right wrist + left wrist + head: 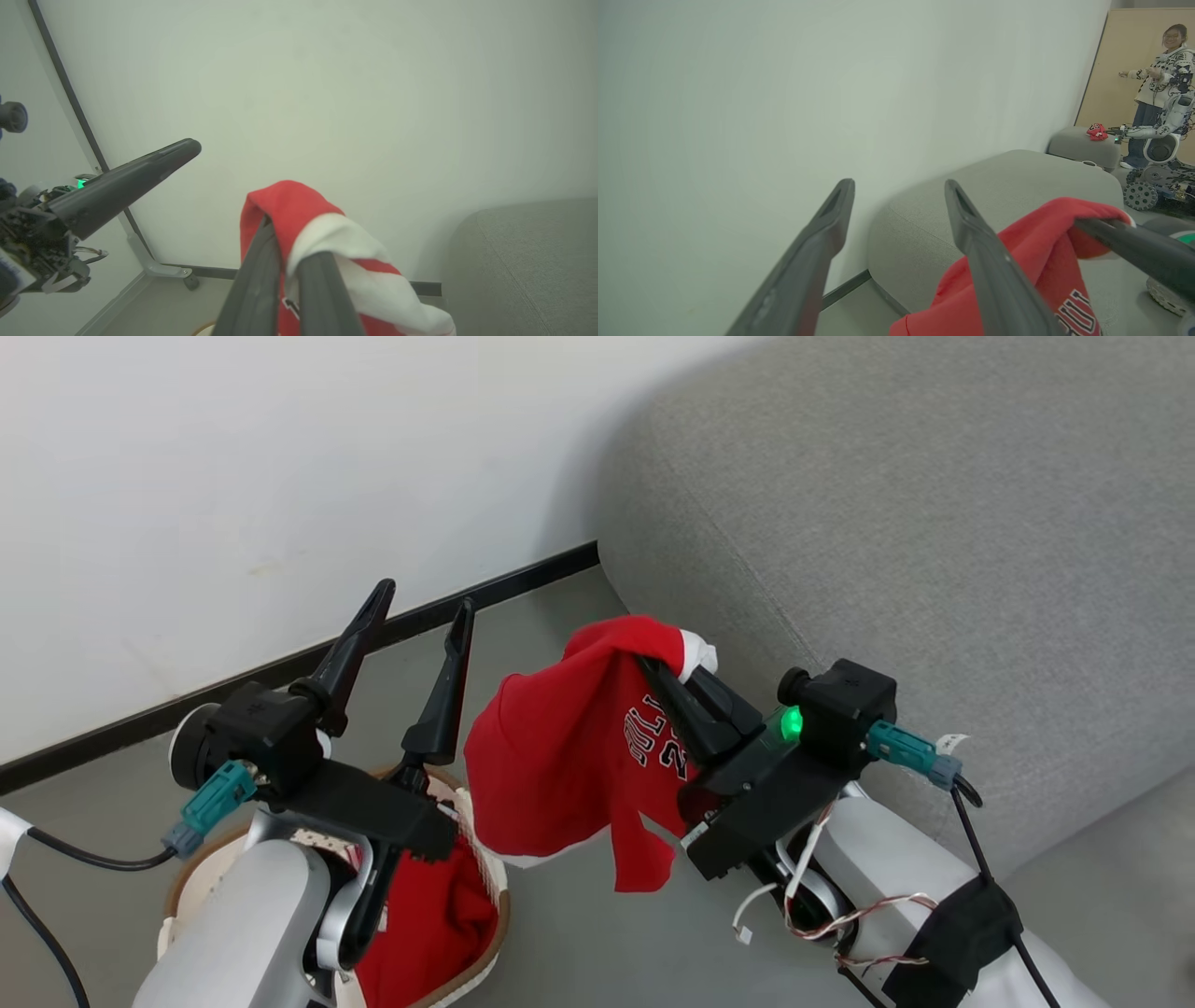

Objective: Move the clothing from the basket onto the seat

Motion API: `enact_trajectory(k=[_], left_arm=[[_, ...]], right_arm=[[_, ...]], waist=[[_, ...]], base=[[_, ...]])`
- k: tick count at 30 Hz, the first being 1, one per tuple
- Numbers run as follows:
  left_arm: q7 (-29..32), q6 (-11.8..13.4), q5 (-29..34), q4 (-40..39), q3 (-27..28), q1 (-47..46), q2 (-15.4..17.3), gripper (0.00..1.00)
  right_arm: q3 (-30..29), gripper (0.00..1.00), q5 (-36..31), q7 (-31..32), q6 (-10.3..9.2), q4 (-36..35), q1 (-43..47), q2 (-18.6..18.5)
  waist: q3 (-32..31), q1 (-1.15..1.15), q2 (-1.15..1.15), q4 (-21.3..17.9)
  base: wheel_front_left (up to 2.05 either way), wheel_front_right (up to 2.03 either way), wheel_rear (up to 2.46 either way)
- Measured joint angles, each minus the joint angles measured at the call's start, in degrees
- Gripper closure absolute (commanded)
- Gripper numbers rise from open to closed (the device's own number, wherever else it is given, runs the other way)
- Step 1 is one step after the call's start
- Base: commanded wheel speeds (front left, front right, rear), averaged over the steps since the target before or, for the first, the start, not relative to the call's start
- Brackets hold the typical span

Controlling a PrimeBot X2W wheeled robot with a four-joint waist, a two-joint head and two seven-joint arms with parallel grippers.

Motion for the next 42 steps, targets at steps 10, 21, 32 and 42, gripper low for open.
enact_trajectory(k=[10, 21, 32, 42], left_arm=[[0.02, 0.0, 0.12, -0.45, -0.13, 0.0, 0.48, 0.0], [0.16, 0.01, 0.37, -0.82, -0.58, -0.02, 0.51, 0.0], [1.19, -0.74, 0.46, 0.33, -2.77, -1.09, -1.1, 0.0], [1.33, -1.15, 0.54, 1.57, -3.2, -1.72, -1.56, 0.0]], right_arm=[[-0.52, 1.0, -0.46, -0.01, -0.42, -1.44, 0.79, 0.15], [-1.82, 1.0, -1.0, -0.01, -0.49, -3.22, 1.52, 0.2], [-4.41, 1.0, -2.59, -0.01, -2.2, -6.39, 4.47, -1.23], [-7.47, 1.0, -3.57, -0.01, -3.31, -8.13, 5.44, -3.15]], waist=[[0.94, 0.0, 0.0, -3.74], [1.54, 0.0, 0.0, -8.01], [2.1, 0.0, 0.0, -9.51], [2.64, 0.0, 0.0, -9.72]], base=[[0.0, 0.0, 0.0], [0.0, 0.0, 0.0], [0.0, 0.0, 0.0], [0.0, 0.0, 0.0]])
